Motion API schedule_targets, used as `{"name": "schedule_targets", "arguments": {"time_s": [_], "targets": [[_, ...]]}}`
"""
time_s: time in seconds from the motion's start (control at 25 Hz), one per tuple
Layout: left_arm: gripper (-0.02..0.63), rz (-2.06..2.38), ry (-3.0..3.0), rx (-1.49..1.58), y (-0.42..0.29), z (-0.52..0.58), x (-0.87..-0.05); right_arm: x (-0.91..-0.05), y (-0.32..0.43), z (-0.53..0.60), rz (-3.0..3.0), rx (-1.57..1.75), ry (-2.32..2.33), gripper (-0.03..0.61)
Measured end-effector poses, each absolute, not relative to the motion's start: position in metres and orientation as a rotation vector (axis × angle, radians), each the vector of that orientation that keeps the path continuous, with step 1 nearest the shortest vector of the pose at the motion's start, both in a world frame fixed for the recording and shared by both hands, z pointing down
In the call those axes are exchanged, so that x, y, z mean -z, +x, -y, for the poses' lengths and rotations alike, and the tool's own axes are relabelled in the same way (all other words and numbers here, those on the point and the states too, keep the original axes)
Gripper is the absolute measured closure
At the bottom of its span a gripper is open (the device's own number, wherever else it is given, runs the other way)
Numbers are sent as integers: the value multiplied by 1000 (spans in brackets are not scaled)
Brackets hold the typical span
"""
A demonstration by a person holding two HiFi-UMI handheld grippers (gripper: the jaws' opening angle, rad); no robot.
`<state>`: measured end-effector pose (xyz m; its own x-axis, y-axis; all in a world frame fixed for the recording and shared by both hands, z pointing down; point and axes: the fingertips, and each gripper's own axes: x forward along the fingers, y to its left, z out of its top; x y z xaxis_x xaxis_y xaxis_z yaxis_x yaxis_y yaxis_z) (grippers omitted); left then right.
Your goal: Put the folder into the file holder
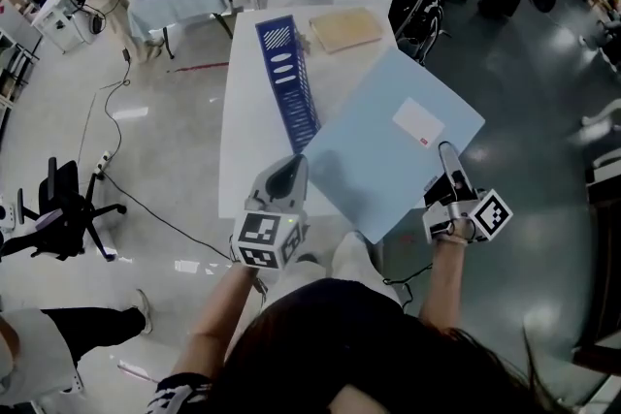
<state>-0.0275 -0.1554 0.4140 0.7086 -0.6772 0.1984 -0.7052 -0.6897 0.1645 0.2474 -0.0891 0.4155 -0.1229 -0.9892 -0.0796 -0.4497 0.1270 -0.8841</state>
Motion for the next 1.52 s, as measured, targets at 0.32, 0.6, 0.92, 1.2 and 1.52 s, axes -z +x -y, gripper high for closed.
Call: {"name": "schedule_targets", "arguments": {"time_s": [0.32,0.6,0.92,1.2,1.52], "targets": [[609,1087,2696,-178,-53,153,-416,-378,219,85,-1758,789,-1502,422],[609,1066,2703,-171,-74,151,-418,-345,194,79,-1813,641,-1582,422],[608,1044,2711,-155,-97,146,-415,-314,165,77,-1840,487,-1665,422],[609,1066,2704,-134,-116,148,-410,-291,141,86,-1845,375,-1715,422],[609,1104,2672,-131,-124,157,-411,-271,119,106,-1865,230,-1809,422]]}}
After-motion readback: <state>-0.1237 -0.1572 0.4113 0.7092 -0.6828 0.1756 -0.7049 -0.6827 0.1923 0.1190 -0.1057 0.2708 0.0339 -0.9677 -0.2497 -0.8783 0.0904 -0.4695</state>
